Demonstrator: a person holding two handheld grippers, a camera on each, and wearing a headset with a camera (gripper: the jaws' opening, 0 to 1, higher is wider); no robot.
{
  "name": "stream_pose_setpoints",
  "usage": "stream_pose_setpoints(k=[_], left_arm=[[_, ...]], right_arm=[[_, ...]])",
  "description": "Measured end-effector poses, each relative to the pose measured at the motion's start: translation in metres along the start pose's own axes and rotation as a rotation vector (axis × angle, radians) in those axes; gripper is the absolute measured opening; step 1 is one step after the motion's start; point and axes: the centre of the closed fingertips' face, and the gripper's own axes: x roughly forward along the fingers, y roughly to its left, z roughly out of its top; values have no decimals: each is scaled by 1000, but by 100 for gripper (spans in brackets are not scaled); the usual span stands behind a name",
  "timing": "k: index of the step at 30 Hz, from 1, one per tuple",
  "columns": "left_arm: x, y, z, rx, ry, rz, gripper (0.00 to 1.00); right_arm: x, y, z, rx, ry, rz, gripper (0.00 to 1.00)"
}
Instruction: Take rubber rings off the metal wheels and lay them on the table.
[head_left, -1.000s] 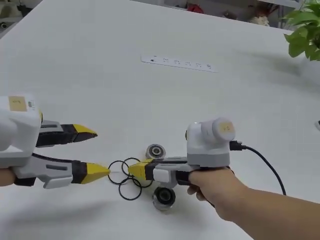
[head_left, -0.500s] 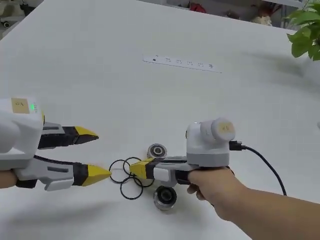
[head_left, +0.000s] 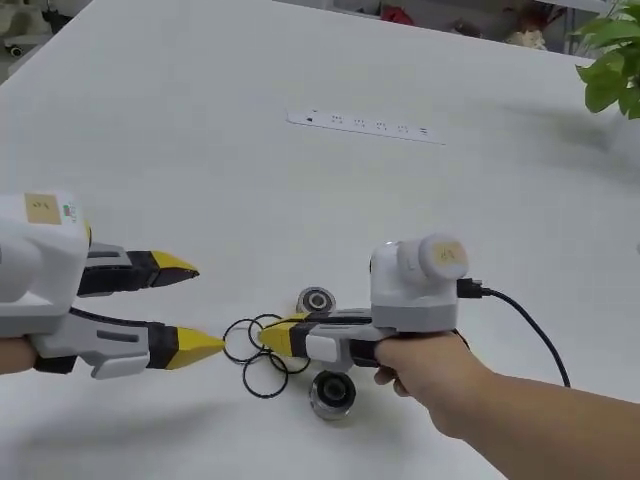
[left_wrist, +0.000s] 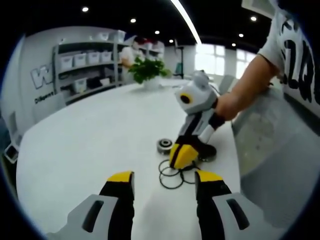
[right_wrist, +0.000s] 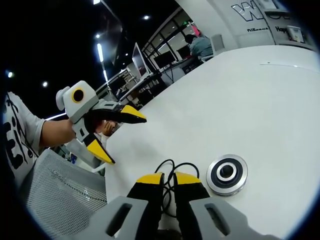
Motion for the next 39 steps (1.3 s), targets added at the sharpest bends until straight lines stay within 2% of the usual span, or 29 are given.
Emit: stream_pose_setpoints(k=[11,16,30,39], left_arm=[[1,0,0,2,2,-3,49],[0,0,3,5,-2,-3,50],[0,-3,19,21,-24,-5,50],[-3,-9,30,42,-33,-11,51]], right_arm=[[-2,-1,4,-6,-9,-5,10],[-7,1,12,-9,-27,-3,11],[-28,6,35,-29,-88,-19,14],[-45,8,43,-50,-119,-35,16]])
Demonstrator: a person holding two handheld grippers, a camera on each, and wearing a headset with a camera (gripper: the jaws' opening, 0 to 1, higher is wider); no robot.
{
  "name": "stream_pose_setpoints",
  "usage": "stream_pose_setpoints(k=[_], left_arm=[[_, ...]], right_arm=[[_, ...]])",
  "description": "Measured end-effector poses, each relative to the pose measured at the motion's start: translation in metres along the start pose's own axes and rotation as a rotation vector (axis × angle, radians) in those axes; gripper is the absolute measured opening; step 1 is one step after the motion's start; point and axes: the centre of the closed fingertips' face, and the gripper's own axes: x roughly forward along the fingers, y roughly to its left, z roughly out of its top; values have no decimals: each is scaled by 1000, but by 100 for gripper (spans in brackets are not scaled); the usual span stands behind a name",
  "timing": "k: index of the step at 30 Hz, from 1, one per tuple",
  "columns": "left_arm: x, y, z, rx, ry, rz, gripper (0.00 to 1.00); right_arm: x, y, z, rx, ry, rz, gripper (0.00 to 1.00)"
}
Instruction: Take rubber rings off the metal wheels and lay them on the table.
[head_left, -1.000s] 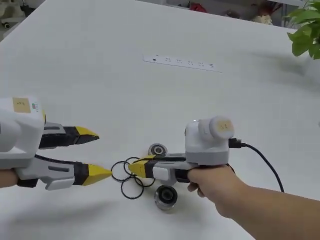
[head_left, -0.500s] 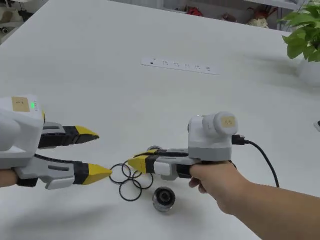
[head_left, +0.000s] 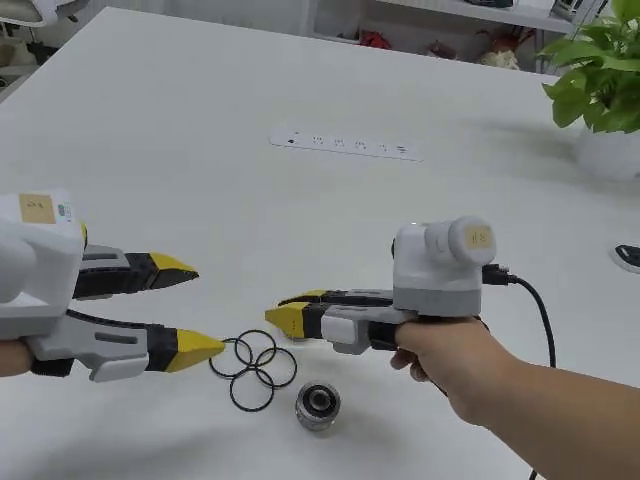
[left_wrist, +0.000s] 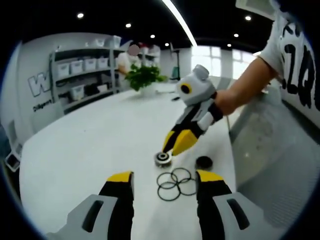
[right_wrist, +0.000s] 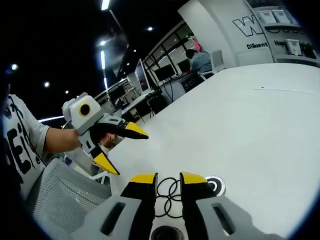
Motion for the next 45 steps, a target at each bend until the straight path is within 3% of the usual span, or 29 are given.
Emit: stream_pose_setpoints(k=[26,45], left_arm=[[-10,-5,10,8,-10,7,53],[-12,-7,12,3,-12,3,58]], right_arm=[[-42,4,9,-131,-15,-47,28],[-78,1,4,-230,0,-99,46]])
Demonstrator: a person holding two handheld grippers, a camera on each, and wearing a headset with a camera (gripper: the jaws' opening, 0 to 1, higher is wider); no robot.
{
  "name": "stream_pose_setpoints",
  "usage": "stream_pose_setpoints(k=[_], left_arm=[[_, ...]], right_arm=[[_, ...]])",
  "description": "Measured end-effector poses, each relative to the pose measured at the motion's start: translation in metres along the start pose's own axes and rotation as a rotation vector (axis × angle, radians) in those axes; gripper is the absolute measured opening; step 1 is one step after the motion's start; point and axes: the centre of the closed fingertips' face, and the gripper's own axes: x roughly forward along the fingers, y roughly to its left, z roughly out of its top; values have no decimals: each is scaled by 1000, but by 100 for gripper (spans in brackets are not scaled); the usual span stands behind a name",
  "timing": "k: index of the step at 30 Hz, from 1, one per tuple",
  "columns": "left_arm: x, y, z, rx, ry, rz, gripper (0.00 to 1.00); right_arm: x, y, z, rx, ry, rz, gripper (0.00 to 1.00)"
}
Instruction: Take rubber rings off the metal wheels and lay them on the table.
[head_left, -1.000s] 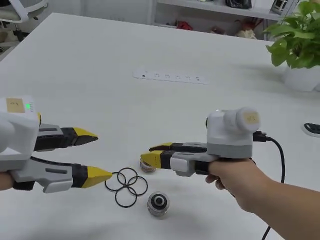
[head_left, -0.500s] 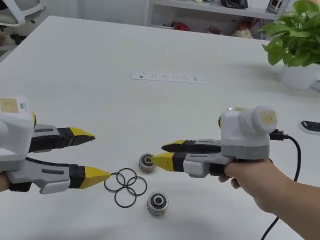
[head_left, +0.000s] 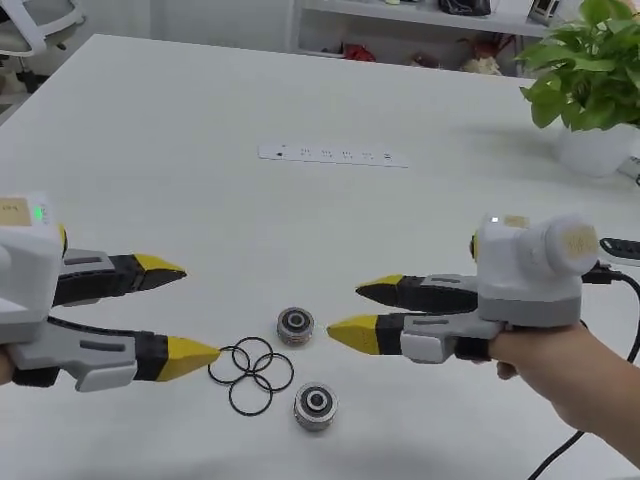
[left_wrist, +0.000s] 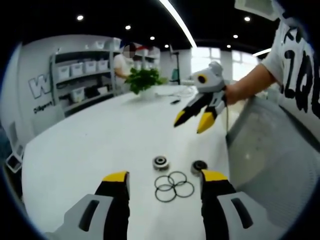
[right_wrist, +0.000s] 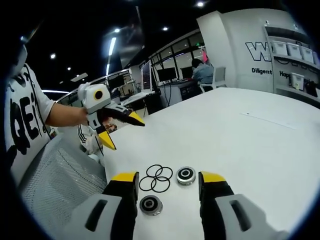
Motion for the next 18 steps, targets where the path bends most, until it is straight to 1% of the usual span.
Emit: stream_pose_setpoints(k=[13,18], left_arm=[[-2,-3,-1,3,7,0,62],[-3,-3,-2,3,10,-1,63]], right_arm=[[-23,2,-8,-79,24,-13,59],[-34,-3,-15,-105,40,-31,64]])
